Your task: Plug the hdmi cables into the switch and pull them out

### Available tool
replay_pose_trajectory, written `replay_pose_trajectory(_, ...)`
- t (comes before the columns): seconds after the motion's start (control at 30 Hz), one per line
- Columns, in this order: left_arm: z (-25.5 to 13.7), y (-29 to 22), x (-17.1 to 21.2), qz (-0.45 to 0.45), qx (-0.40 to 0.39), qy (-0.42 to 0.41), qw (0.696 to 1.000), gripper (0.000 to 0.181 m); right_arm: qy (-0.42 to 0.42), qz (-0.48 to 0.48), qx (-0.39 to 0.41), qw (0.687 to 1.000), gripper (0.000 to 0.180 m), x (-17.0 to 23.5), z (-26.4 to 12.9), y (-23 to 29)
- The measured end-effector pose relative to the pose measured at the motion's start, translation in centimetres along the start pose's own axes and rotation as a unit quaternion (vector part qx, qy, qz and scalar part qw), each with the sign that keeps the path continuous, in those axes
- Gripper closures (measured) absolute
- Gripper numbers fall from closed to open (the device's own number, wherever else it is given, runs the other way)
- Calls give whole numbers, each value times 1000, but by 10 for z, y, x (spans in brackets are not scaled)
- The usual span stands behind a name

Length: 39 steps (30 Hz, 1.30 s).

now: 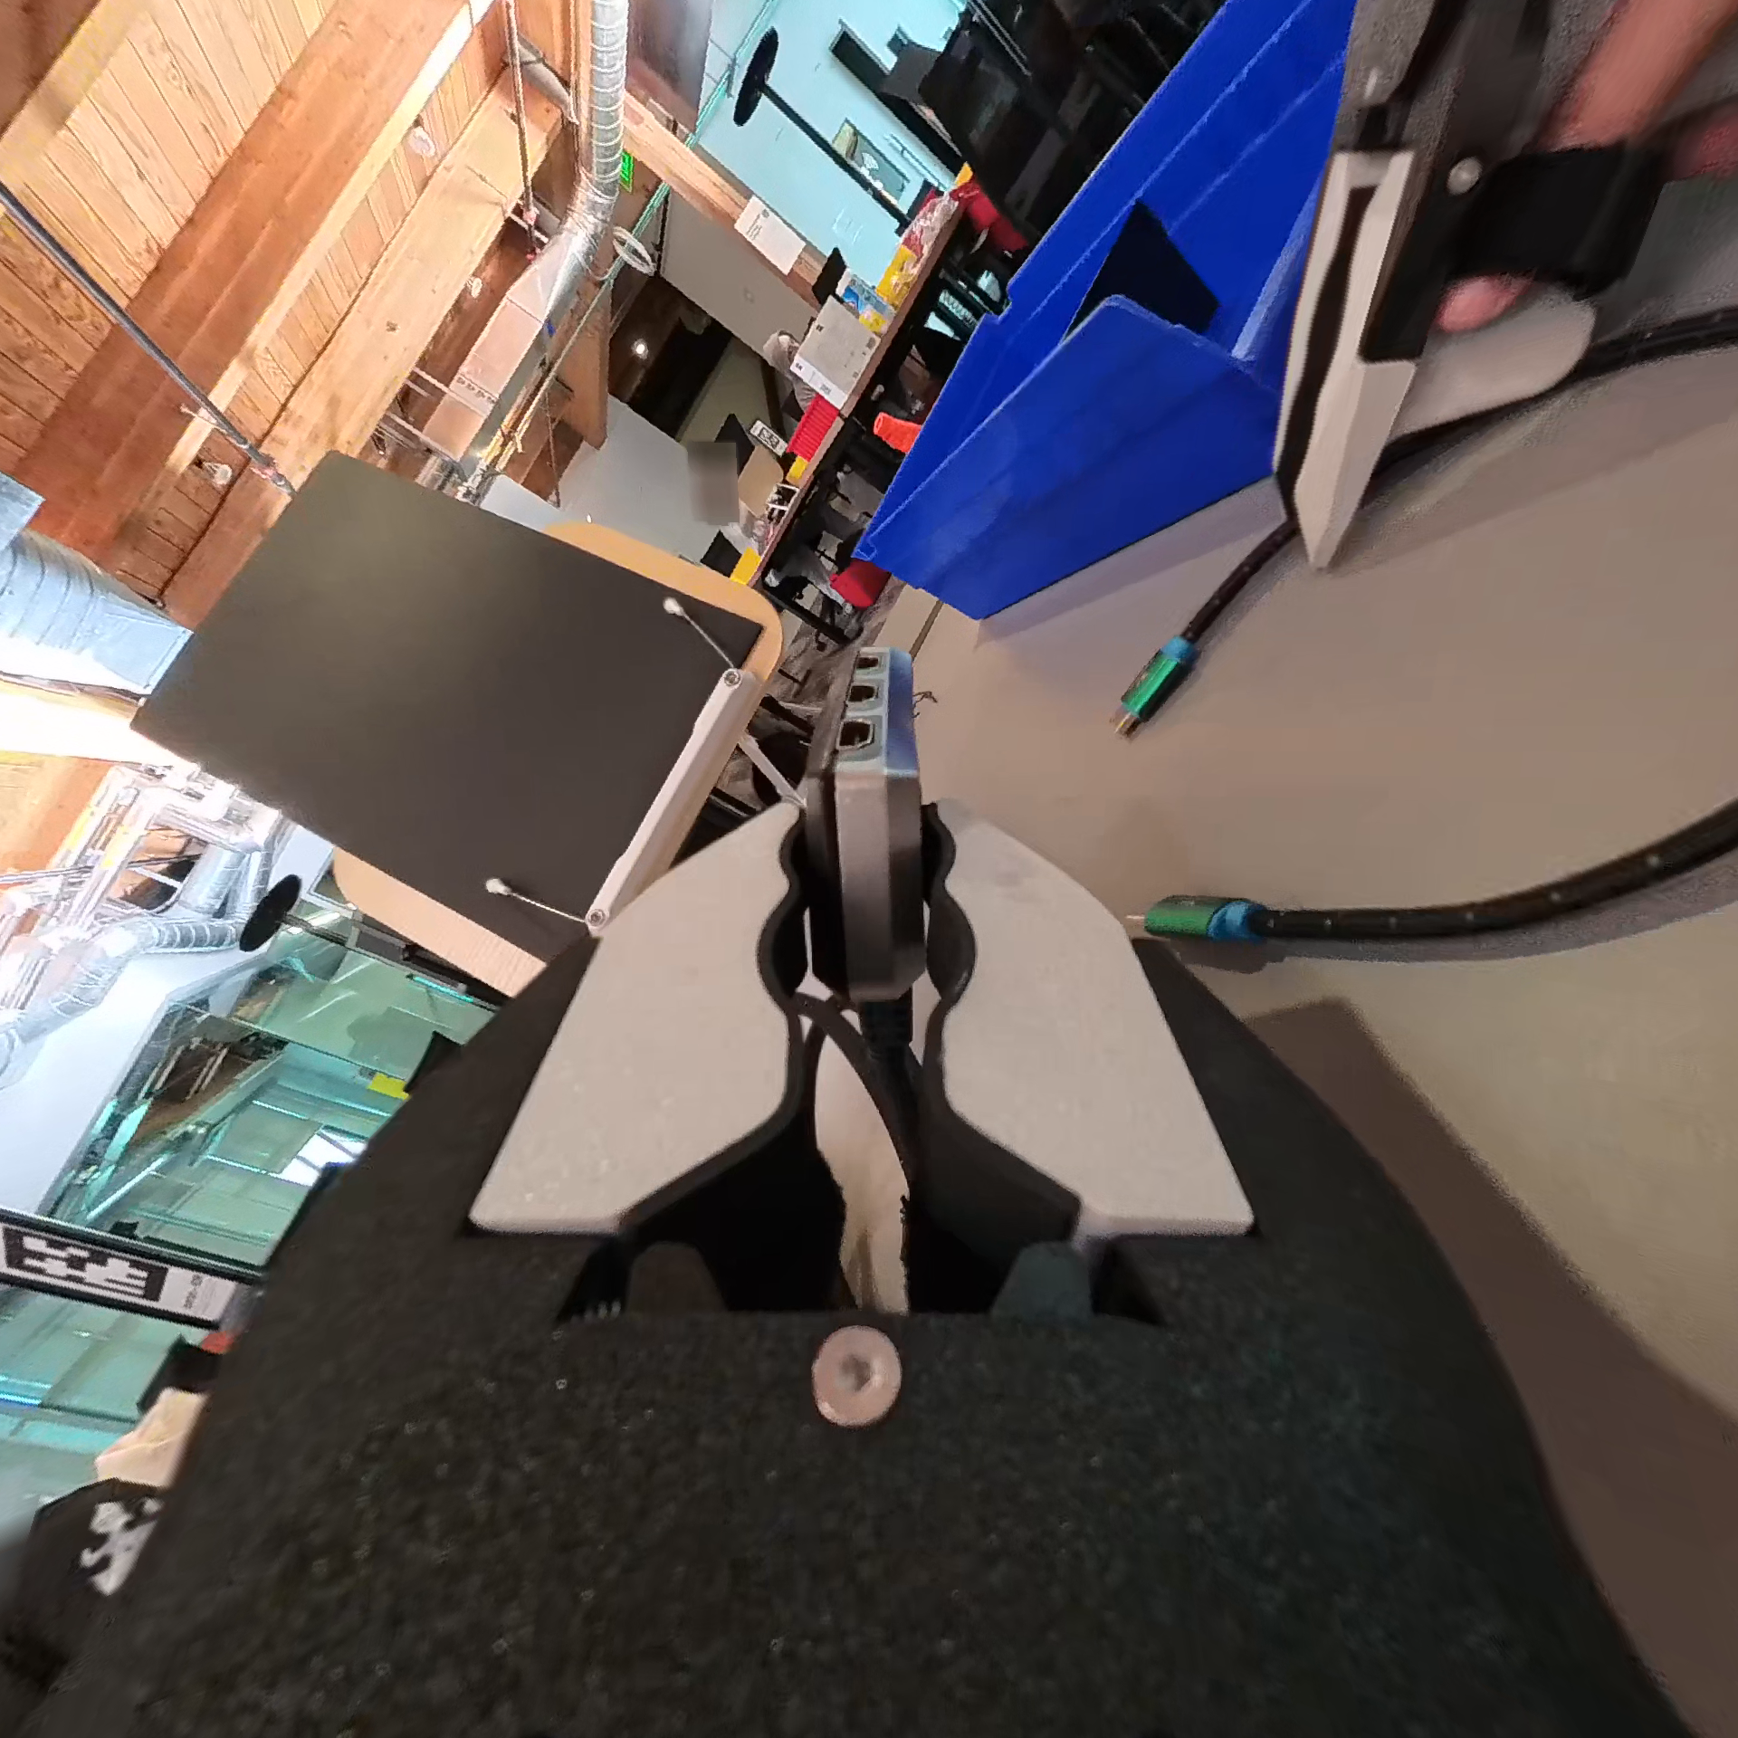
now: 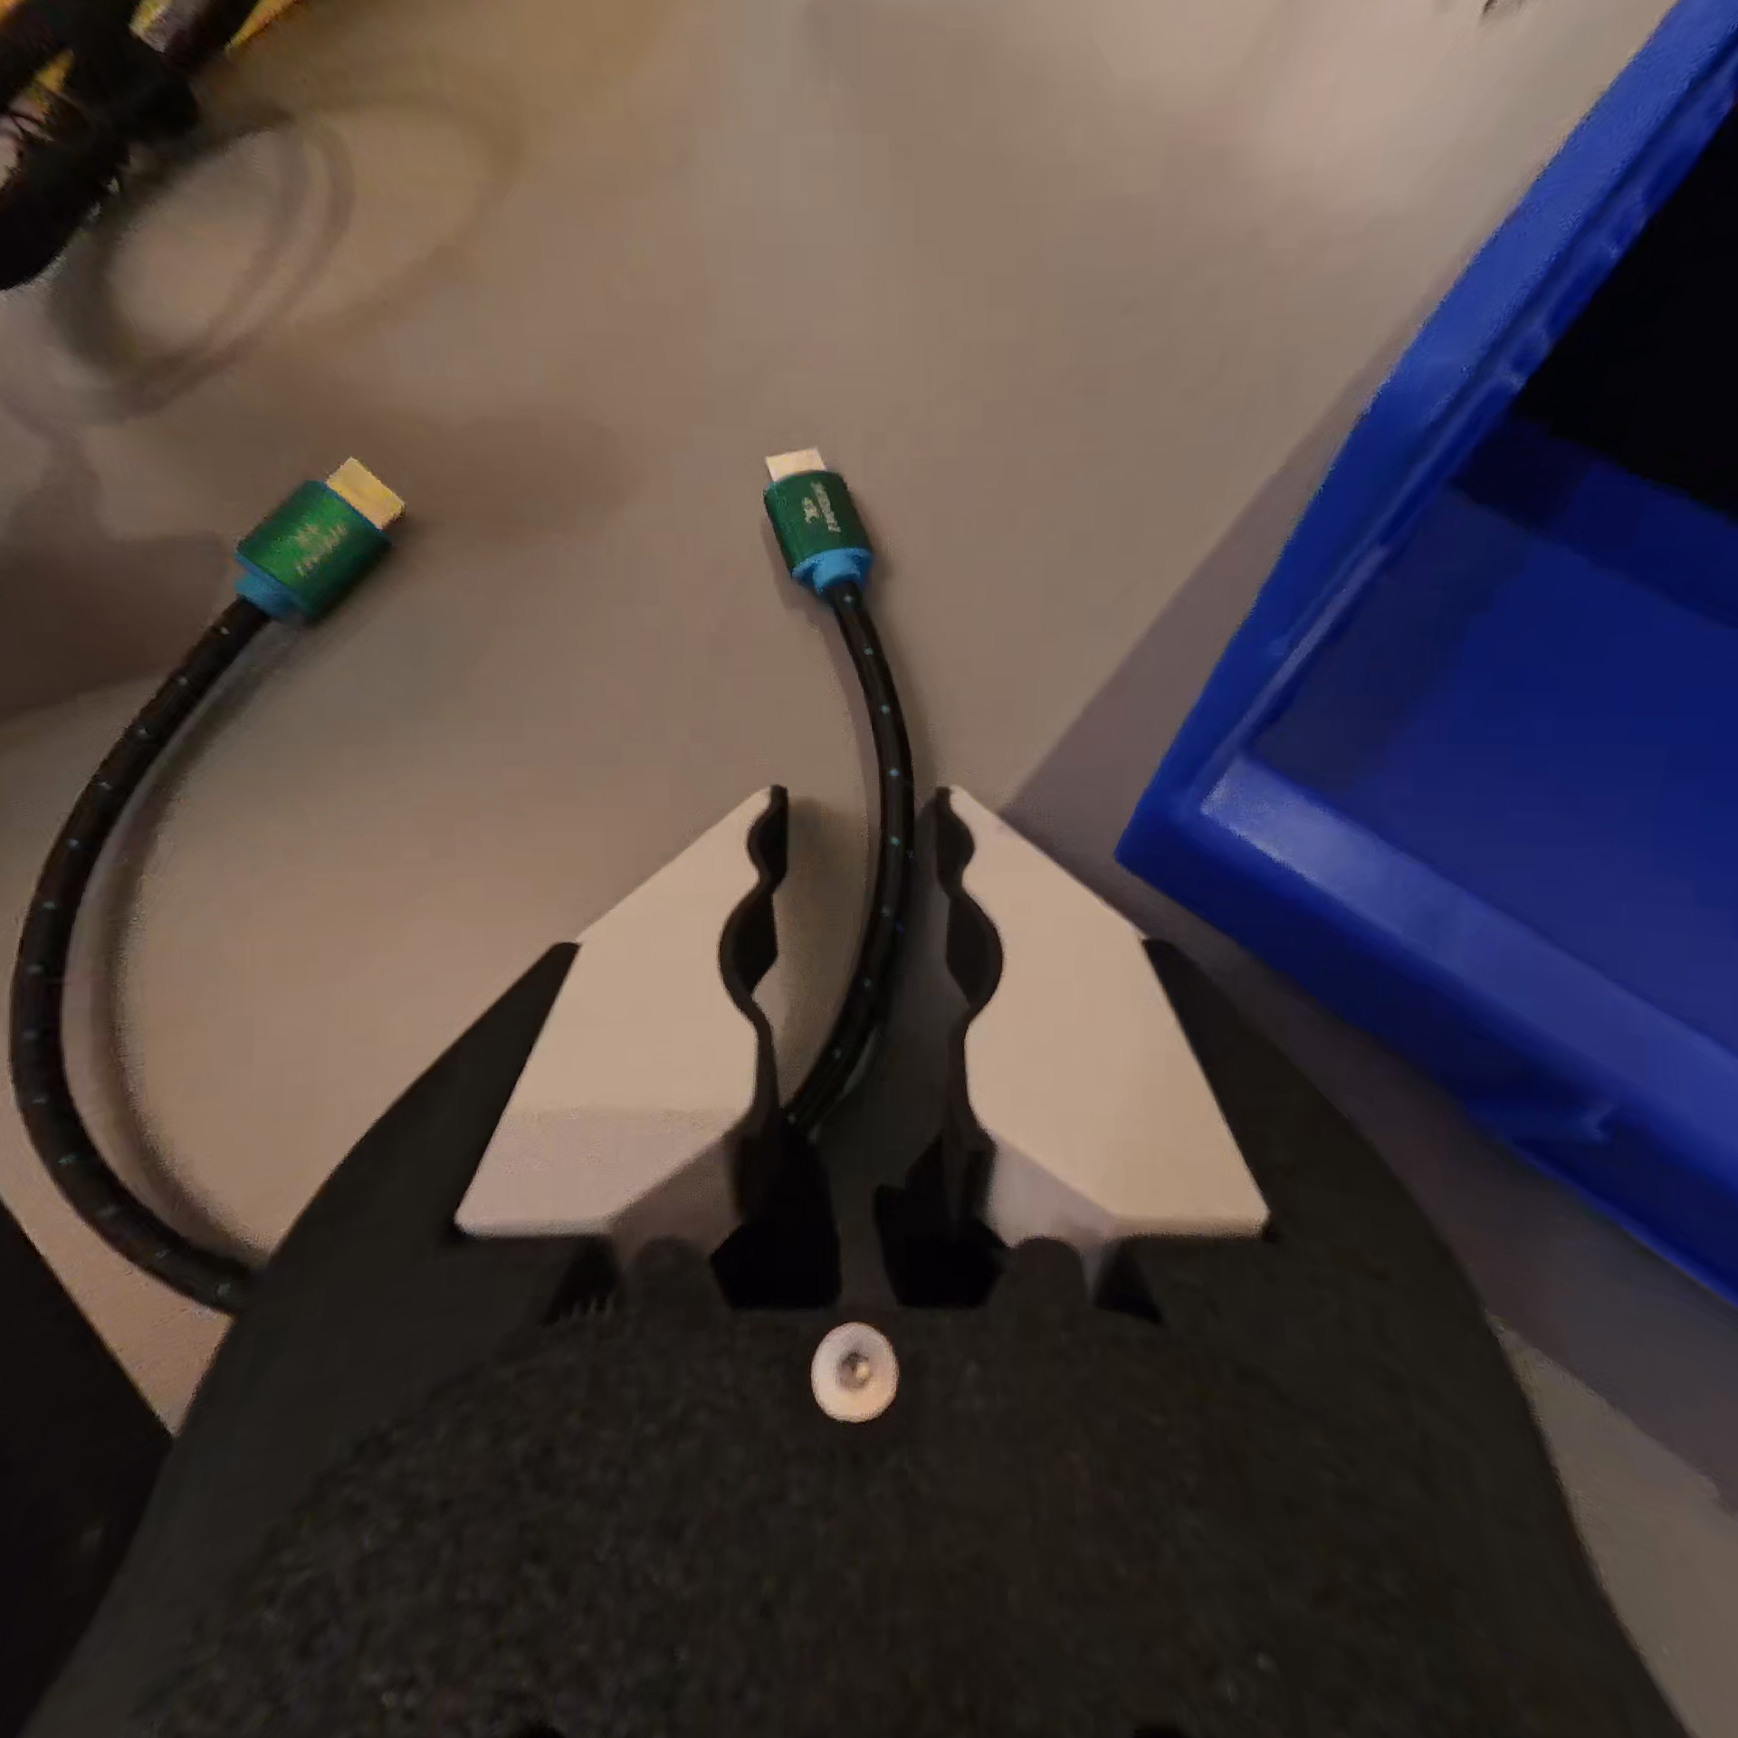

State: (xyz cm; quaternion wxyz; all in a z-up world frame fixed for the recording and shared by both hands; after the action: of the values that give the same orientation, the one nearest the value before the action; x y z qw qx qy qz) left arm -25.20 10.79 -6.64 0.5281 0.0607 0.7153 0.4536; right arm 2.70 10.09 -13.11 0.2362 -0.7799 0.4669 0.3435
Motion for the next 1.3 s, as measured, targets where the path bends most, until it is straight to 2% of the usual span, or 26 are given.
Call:
replay_pose_trajectory(0.07, 0, -2, 0, 3, 3, -1, 1000, 160, -3, 11, 7, 1000, 172, -1, -3, -1)
replay_pose_trajectory(0.2, 2, -6, 1, 16, 6, -2, 1000, 160, -32, -21, 4, 999, 173, -20, -32, 3)
replay_pose_trajectory(0.3, 3, -6, 1, 20, 1, 0, 1000, 160, -17, -36, -4, 999, 173, -35, -58, 12)
replay_pose_trajectory(0.5, 4, -5, 0, 50, -18, -6, 999, 160, 31, 17, -157, 987, 174, -36, -86, 42)
replay_pose_trajectory(0.57, 5, -8, 0, 59, -19, -7, 998, 160, 38, 28, -183, 982, 173, -38, -94, 54)
replay_pose_trajectory(0.67, 7, -13, -1, 81, -18, -7, 997, 160, 16, 26, -170, 985, 173, -59, -109, 69)
replay_pose_trajectory(0.8, 8, -18, -2, 102, -17, -7, 995, 160, 31, 13, -145, 989, 173, -74, -118, 93)
replay_pose_trajectory(1.3, 9, -23, -3, 112, -10, -8, 994, 160, 30, 28, -152, 988, 173, -79, -116, 101)
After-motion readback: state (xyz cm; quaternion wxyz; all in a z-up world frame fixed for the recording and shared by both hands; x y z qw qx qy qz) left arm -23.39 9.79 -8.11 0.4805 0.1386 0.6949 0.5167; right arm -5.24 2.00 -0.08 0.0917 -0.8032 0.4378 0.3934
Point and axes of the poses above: each gripper's, where its closed fingertips meet, z out along the fingers, x out of its underside, y = z × x across the jaws, the point moved 9 cm from there along -z, back along the fingers, and after that the axes turned 10 degrees about -z, right-handed, at the moved point
